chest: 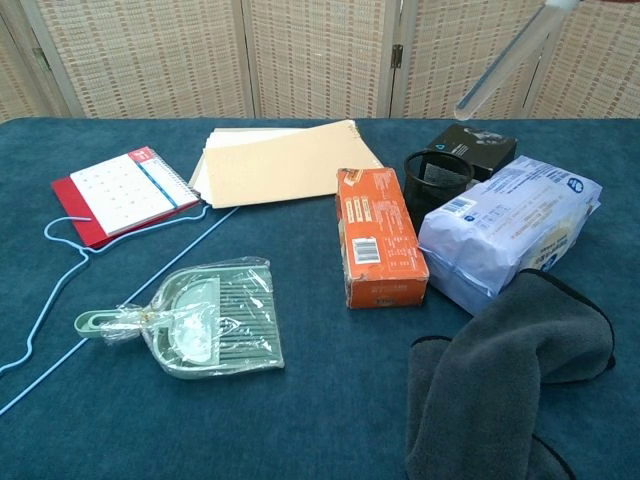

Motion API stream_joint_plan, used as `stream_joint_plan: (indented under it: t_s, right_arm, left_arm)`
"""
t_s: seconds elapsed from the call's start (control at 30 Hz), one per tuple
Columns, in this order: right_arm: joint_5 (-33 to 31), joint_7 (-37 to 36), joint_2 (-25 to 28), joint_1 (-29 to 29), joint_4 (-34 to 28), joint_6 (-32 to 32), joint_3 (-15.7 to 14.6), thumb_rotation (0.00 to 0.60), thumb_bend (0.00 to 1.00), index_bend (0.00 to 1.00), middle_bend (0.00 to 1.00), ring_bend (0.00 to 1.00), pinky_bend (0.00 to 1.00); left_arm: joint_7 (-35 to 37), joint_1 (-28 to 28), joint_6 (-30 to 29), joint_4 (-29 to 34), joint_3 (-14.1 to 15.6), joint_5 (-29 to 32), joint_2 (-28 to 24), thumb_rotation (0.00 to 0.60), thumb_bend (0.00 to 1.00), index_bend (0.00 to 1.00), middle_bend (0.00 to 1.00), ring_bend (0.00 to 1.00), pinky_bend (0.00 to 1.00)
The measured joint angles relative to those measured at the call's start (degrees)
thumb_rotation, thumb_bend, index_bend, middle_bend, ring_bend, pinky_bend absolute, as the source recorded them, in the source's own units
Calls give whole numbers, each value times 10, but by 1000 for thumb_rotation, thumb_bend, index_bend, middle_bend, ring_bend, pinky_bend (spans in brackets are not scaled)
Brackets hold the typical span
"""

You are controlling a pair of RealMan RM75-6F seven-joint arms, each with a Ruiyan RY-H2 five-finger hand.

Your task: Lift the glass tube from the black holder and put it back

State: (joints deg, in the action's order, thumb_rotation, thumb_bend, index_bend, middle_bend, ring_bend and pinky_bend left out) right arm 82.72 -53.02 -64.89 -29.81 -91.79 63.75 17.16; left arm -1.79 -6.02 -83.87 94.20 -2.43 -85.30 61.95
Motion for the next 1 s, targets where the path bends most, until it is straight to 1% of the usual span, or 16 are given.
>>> stream_joint_plan:
  t_s: [0.03,0.13,0.2,0.27,0.3,0.4,0.53,0.63,0.67,0.73,0.8,0.87,0.9,1.0]
  right_arm:
    - [4,-40,5,0,-1,-2,-2,600,477,647,413,121,159]
    - [10,-107,11,1,3,-5,-5,600,477,647,413,123,159]
    - [11,-120,12,1,7,-5,-7,600,477,646,413,124,159]
    - [8,-109,11,0,13,-4,-7,600,477,646,413,125,159]
    - [5,-96,10,0,16,-3,-7,600,478,647,413,125,159]
    - [-4,-18,2,-1,25,5,-6,600,478,647,413,128,159]
    - [-21,135,-13,-3,38,22,-3,600,477,647,413,133,159]
    - [-32,226,-23,-4,40,34,-1,600,478,647,413,136,159]
    - [-35,248,-24,-4,38,35,0,600,478,647,413,136,159]
    - [-39,263,-25,-4,33,34,0,600,478,647,413,138,159]
    - [-42,258,-23,-5,26,29,1,600,478,647,414,138,159]
    - [-43,226,-19,-5,18,22,2,600,477,646,414,139,160]
    - [-43,204,-17,-4,15,18,2,600,477,646,413,139,159]
    - [-40,108,-9,-4,5,5,3,600,478,647,413,140,159]
  left_arm:
    - [0,0,0,0,0,0,0,600,285,125,117,93,110]
    - [-2,-1,1,1,0,-1,-1,600,284,126,117,93,110]
    - [-3,-2,2,2,-1,0,-1,600,284,126,117,93,110]
    - [-4,-2,2,3,-1,0,-2,600,285,126,117,93,110]
    - [-5,-2,2,4,-1,1,-2,600,285,126,117,93,110]
    - [-7,-2,3,5,0,2,-3,600,284,126,117,94,110]
    - [-7,-2,3,6,-1,3,-3,600,284,125,117,93,110]
    - [-7,-2,4,6,0,3,-3,600,284,126,117,93,111]
    - [-7,-2,5,6,0,4,-3,600,285,126,117,93,111]
    - [-7,-2,5,5,0,4,-3,600,285,126,117,93,110]
    - [-6,-3,5,5,0,3,-3,600,284,126,117,93,110]
    - [-5,-2,4,4,0,3,-3,600,285,126,117,94,110]
    - [-4,-2,4,3,0,3,-3,600,285,126,117,94,110]
    - [-3,-1,3,2,0,3,-3,600,285,126,117,94,110]
